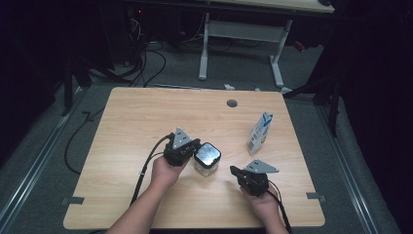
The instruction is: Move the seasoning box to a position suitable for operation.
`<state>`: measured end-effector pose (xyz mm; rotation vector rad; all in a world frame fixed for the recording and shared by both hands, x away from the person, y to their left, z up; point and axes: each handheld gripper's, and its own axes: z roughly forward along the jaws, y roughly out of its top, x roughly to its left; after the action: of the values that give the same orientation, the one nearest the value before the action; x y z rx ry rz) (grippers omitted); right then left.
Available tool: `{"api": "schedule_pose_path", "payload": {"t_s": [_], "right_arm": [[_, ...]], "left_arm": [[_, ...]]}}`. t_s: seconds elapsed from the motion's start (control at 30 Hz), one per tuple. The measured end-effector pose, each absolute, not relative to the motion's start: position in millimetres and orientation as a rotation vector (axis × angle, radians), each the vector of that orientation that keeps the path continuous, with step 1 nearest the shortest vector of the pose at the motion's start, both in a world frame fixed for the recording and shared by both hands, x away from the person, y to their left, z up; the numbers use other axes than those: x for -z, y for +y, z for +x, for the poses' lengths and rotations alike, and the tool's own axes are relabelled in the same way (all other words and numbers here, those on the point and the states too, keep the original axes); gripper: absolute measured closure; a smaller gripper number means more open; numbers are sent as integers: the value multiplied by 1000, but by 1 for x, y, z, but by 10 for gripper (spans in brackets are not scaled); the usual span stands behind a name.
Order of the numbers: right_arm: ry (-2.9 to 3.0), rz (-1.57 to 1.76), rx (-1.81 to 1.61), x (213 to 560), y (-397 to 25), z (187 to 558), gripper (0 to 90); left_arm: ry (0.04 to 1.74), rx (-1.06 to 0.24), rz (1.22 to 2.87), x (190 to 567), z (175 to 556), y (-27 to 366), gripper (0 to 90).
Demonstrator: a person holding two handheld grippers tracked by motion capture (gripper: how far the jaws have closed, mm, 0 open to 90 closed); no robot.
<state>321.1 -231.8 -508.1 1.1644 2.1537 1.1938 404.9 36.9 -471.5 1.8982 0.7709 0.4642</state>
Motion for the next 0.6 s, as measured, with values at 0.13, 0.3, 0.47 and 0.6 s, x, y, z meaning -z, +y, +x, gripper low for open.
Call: {"api": "schedule_pose_path", "payload": {"t_s": [0.13,0.3,0.47,0.6], "right_arm": [[2148,1142,-1196,506,-230,321,896],[2138,1121,-1202,503,-227,319,895],[2145,1115,-1202,504,-227,320,894],[2146,1115,-1201,504,-226,320,893]], "left_arm": [[769,-463,1907,474,404,35,899],[770,-465,1899,473,403,35,899],[761,-487,1873,464,403,37,899],[770,-484,1892,468,405,38,898]]}}
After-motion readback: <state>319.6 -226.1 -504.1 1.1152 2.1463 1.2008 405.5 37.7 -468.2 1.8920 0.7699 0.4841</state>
